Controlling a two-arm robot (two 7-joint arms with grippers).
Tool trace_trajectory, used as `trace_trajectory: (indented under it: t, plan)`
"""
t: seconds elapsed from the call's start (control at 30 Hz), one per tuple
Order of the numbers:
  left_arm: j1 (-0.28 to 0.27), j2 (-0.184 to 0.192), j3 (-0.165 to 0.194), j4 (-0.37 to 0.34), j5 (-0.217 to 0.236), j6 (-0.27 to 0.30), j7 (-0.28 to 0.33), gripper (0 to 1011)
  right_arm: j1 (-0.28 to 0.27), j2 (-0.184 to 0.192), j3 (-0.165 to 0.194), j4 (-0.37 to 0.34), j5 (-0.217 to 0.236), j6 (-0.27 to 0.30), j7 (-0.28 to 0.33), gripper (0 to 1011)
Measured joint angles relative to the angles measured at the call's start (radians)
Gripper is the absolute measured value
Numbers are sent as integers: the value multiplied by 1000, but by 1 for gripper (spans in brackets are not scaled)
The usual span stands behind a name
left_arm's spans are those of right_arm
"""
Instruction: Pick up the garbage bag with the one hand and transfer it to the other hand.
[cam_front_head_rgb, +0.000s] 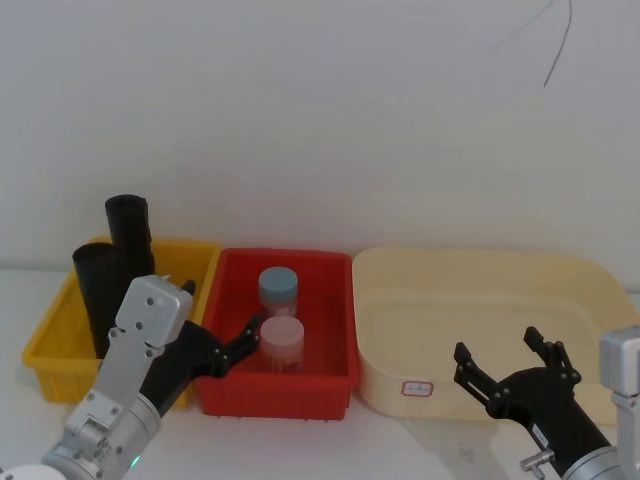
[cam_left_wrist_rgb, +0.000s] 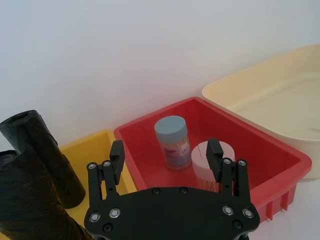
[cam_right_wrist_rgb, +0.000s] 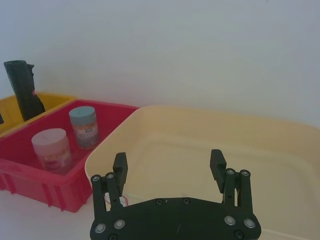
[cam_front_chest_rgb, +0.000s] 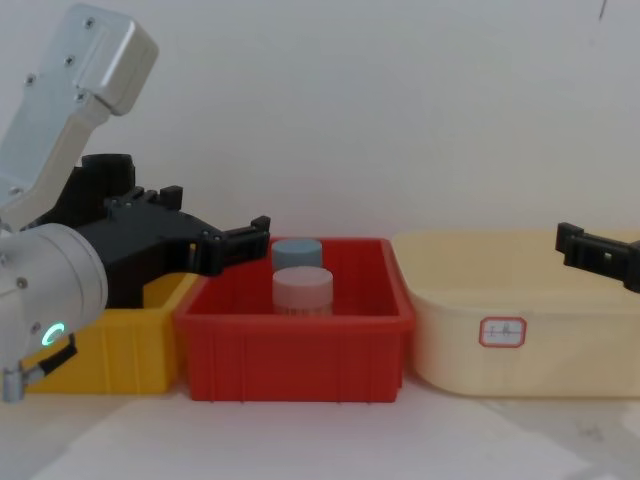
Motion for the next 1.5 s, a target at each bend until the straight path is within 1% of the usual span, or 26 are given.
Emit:
trace_trajectory:
  t: [1.5]
  plan:
    - [0, 0, 0, 0, 0, 0, 0, 1001, 0, 0, 0, 0, 0, 0, 0, 1010]
